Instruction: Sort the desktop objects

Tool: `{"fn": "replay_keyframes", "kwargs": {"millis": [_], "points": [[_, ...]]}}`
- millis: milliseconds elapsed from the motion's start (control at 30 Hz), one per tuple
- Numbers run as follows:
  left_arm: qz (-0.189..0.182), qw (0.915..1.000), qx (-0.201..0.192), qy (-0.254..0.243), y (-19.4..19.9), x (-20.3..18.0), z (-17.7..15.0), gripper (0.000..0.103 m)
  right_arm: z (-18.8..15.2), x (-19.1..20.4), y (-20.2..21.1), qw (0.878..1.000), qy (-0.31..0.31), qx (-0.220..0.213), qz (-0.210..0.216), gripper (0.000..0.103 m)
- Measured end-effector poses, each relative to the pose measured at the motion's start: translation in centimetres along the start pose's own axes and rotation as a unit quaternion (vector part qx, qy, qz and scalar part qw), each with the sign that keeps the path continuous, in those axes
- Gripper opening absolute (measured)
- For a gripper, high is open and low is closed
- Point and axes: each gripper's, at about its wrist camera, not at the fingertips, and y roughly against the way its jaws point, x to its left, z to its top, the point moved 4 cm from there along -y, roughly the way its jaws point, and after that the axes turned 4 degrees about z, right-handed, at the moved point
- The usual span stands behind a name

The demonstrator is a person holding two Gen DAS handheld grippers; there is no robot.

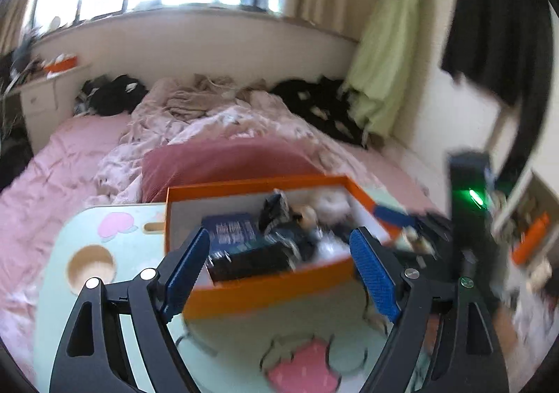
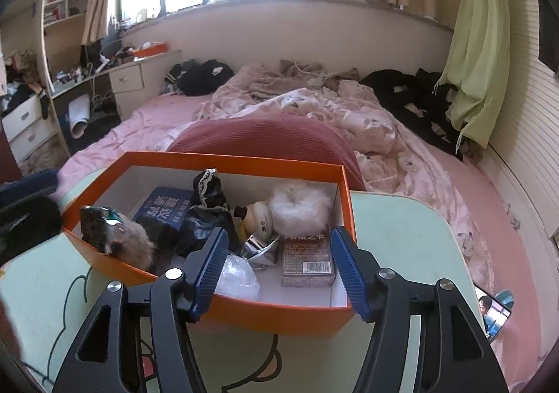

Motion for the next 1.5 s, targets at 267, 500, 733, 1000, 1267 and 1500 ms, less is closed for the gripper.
{"fn": "replay_keyframes", "kwargs": {"millis": [267, 500, 733, 1000, 1267, 1500], "points": [[-0.023, 0.9982, 0.032, -0.045, 1.6, 0.8, -2.1, 0.082, 1.1, 2.1, 1.1, 1.000, 0.006, -0.001, -0.009, 0.085], [-0.059, 0.9965, 0.056, 0.016, -0.4, 3.1, -4.7, 0.082, 0.6, 2.5, -0.2, 1.000, -0.016, 0.008, -0.021, 0.090], [-0.045, 0.9969, 0.052, 0.038, 1.2, 4.3, -5.2, 0.082, 0.1, 2.2, 2.5, 0.996, -0.059, -0.060, -0.016, 0.090], [-0.025, 0.9954, 0.091, -0.019, 0.3, 0.5, -7.7, 0.082, -4.1, 3.2, 10.0, 0.996, -0.009, -0.082, -0.040, 0.091], [0.025, 0.9898, 0.118, -0.077, -2.2, -2.6, -11.4, 0.103, -10.1, -0.1, 6.6, 0.996, -0.047, 0.043, -0.062, 0.096], [0.019, 0.9898, 0.121, -0.072, -1.8, -2.4, -11.4, 0.103, -10.5, -0.6, 7.5, 0.996, -0.044, 0.031, -0.067, 0.103]]}}
